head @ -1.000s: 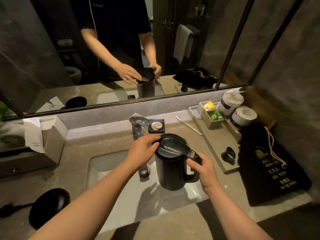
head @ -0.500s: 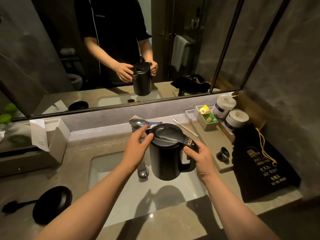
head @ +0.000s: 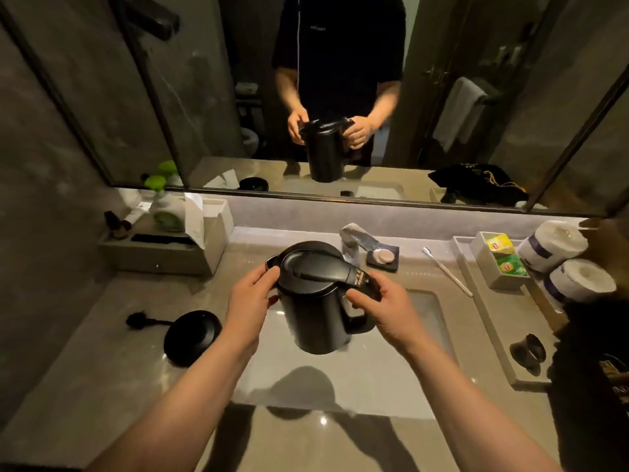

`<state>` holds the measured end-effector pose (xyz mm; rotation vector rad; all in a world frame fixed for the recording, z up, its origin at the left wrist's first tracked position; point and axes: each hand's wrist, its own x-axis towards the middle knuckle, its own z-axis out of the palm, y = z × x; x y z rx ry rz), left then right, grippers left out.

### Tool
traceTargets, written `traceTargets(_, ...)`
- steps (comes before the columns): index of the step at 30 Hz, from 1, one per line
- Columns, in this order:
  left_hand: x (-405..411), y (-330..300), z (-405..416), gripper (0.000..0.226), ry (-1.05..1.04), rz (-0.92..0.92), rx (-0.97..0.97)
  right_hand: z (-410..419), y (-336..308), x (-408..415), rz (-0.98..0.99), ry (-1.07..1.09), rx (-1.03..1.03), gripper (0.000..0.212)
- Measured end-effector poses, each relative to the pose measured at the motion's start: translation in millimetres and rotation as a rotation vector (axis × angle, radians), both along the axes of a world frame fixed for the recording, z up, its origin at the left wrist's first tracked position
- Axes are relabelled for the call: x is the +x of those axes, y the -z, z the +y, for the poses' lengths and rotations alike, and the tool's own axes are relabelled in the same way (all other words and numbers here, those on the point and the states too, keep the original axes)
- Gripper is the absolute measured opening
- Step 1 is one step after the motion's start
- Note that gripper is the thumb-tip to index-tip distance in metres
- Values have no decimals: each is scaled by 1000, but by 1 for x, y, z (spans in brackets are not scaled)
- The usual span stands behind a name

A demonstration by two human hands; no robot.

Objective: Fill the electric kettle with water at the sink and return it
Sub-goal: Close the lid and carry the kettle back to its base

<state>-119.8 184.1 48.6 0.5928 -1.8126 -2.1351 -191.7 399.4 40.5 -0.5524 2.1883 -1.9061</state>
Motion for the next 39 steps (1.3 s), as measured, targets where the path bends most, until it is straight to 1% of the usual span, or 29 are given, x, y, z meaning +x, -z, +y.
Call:
traceTargets(2,17,1,-24,23,-67,5,2,-27,1,-1,47,-89,85,18)
traceTargets(5,40,2,-57,24,-176,-18,-11,-69,4,0,90,-216,179,11)
traceTargets(9,64,1,-98,24,-300,-30,-9,-125,7,0,109,-346,210,12)
traceTargets(13,84,8,-132,22,-402,-64,12,-173,19,0,83,-449,274,21)
traceTargets(16,95,18,-149,22,-444,-87,43,-199,28,0,78,-496,299,18)
traceTargets(20,100,31,-163,27,-475,-103,46,-219,38,1,73,-545,309,13)
traceTargets(27,98,42,-182,25,-475,-130,21,-237,47,-2,35,-559,297,20)
traceTargets(33,98,52,-183,29,-454,-132,17,-237,55,-7,45,-586,321,13)
traceTargets(37,95,49,-182,25,-460,-104,13,-238,59,-9,60,-595,361,16)
traceTargets(39,97,49,-181,26,-425,-134,-29,-238,53,-8,39,-629,385,18)
